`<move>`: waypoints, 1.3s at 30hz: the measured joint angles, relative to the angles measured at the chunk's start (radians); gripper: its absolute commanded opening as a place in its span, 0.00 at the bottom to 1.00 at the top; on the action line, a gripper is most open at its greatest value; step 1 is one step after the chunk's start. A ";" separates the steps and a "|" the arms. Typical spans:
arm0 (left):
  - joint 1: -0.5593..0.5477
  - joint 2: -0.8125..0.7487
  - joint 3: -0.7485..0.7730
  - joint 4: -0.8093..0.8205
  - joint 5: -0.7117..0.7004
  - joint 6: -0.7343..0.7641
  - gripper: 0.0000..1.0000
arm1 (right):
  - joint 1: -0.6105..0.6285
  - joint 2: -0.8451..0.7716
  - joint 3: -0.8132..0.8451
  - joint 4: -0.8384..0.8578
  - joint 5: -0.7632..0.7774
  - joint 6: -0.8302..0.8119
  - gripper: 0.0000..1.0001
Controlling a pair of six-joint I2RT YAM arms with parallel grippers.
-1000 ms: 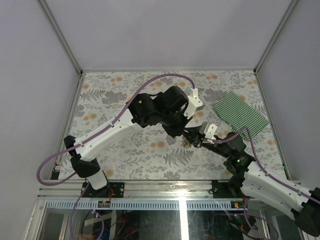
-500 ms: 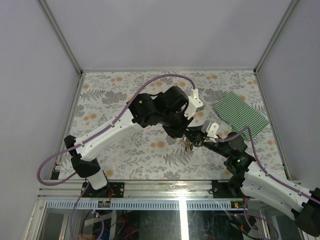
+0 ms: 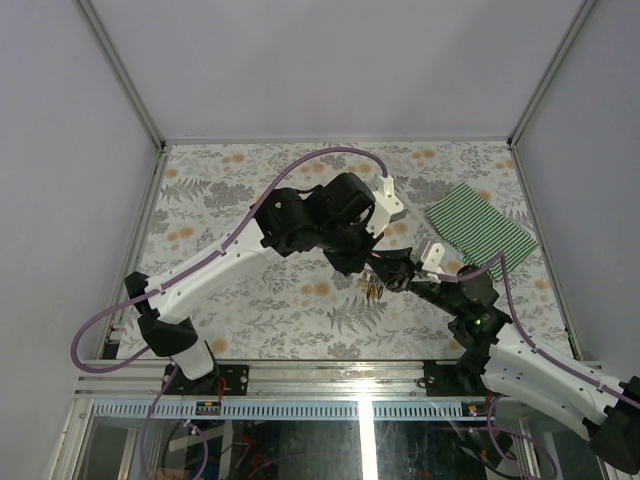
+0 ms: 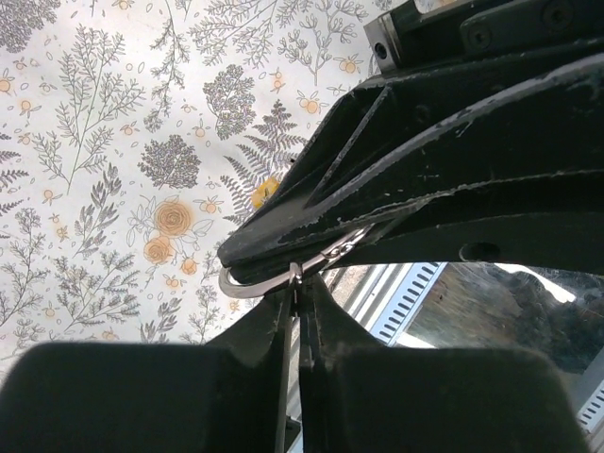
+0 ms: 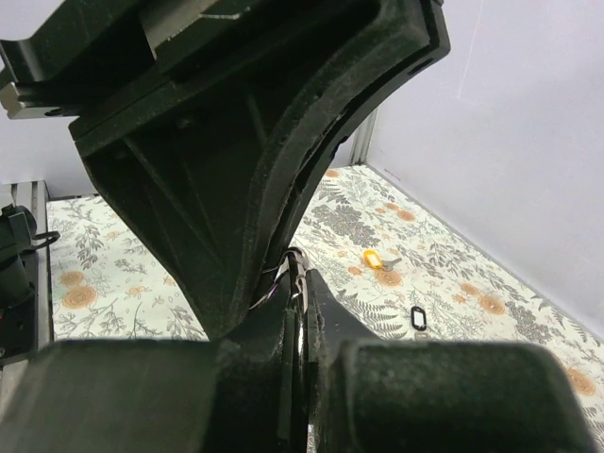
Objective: Put the keys on the keyring
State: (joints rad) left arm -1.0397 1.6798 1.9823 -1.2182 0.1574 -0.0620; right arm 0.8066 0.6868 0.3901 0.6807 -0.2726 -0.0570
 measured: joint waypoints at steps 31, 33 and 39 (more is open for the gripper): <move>-0.013 -0.204 -0.204 0.154 -0.094 0.191 0.00 | 0.004 -0.141 0.187 -0.360 -0.048 0.105 0.43; -0.021 -0.197 -0.209 0.147 -0.107 0.206 0.00 | 0.004 -0.156 0.245 -0.461 -0.004 0.172 0.45; -0.080 -0.182 -0.241 0.137 -0.148 0.253 0.00 | 0.003 -0.147 0.391 -0.701 0.172 0.511 0.52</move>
State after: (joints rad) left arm -1.1194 1.4982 1.7416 -1.0813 0.0090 0.1905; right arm 0.8097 0.5396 0.7811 -0.0200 -0.1001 0.4538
